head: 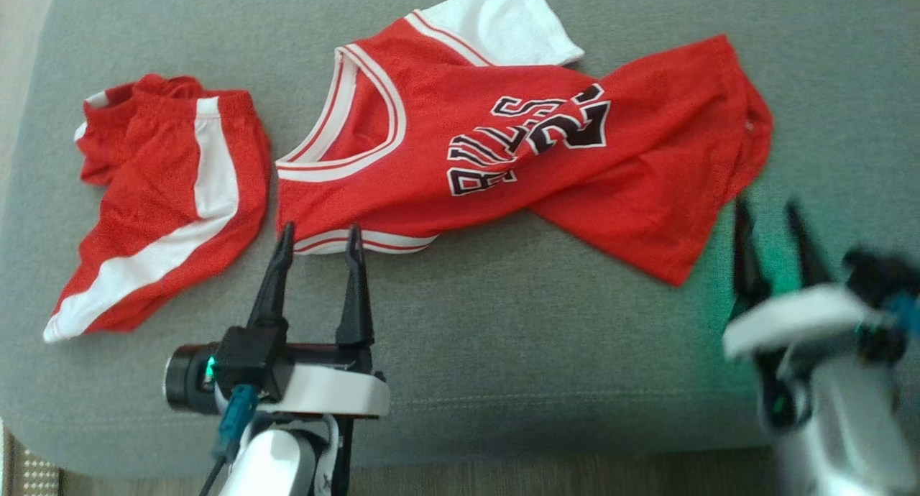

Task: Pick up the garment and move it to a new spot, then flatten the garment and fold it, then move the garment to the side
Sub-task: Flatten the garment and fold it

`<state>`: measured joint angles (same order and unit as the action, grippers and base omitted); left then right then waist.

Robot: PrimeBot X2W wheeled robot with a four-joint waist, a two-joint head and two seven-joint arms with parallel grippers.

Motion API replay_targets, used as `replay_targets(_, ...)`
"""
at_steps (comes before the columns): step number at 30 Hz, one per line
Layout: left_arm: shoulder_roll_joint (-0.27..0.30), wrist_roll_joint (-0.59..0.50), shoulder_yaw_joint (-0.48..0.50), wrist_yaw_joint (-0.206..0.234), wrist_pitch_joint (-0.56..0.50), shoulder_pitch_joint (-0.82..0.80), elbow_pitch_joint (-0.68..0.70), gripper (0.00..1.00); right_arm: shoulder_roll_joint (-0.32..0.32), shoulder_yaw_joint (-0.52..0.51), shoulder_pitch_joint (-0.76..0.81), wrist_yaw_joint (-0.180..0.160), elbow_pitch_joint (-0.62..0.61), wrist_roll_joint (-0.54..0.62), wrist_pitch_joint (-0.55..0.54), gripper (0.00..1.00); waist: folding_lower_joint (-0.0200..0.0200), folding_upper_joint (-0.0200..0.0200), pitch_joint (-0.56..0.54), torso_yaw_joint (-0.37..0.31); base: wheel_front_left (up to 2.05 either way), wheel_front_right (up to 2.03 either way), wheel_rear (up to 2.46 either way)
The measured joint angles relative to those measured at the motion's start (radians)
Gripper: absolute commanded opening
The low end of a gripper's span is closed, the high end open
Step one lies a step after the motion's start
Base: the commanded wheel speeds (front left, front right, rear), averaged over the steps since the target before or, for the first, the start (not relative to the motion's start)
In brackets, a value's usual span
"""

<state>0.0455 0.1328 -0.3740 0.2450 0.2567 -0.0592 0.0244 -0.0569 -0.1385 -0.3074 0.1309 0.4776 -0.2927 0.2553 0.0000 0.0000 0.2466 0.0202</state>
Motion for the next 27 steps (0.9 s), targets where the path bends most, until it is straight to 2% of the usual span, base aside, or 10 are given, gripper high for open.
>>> replay_targets(5, 0.001, -0.001, 0.004, 0.0, 0.0, 0.019, 0.002, 1.0, 0.006, 0.097, 0.134, 0.0, -0.015, -0.128, 0.0, 1.0, 0.0, 0.0, -0.005, -0.024, 0.0, 0.0, 0.0)
replay_targets(10, 0.001, -0.001, 0.004, 0.0, 0.0, 0.018, -0.001, 1.0, 0.007, 0.106, 0.109, 0.0, -0.007, -0.183, 0.0, 1.0, 0.0, 0.0, -0.011, -0.031, 0.0, 0.0, 0.0)
replay_targets(17, 0.001, 0.001, 0.001, -0.007, 0.0, 0.018, -0.012, 1.0, 0.007, 0.176, 0.058, 0.0, 0.117, -0.265, -0.004, 1.0, 0.0, 0.0, -0.023, -0.014, 0.0, 0.0, 0.0)
replay_targets(19, 0.001, 0.001, 0.001, -0.008, 0.0, 0.019, -0.012, 1.0, 0.007, 0.183, 0.044, 0.0, 0.152, -0.268, -0.004, 0.78, 0.0, 0.0, -0.024, -0.009, 0.0, 0.0, 0.0)
replay_targets(22, 0.001, 0.001, 0.0, -0.008, 0.0, 0.019, -0.013, 1.0, 0.006, 0.189, 0.03, 0.0, 0.187, -0.285, -0.004, 0.55, 0.0, 0.0, -0.025, -0.003, 0.0, 0.0, 0.0)
replay_targets(23, 0.001, 0.001, -0.001, -0.008, 0.0, 0.019, -0.013, 1.0, 0.006, 0.19, 0.024, 0.0, 0.198, -0.285, -0.004, 0.54, 0.0, 0.0, -0.026, -0.001, 0.0, 0.0, 0.0)
replay_targets(25, 0.001, 0.0, -0.002, -0.007, 0.0, 0.019, -0.013, 1.0, 0.006, 0.188, 0.012, 0.0, 0.216, -0.286, -0.004, 0.62, 0.0, 0.0, -0.027, 0.005, 0.0, 0.0, 0.0)
replay_targets(27, 0.001, 0.0, -0.002, -0.007, 0.0, 0.019, -0.013, 1.0, 0.006, 0.187, -0.002, 0.0, 0.225, -0.301, -0.003, 0.62, 0.0, 0.0, -0.028, 0.008, 0.0, 0.0, 0.0)
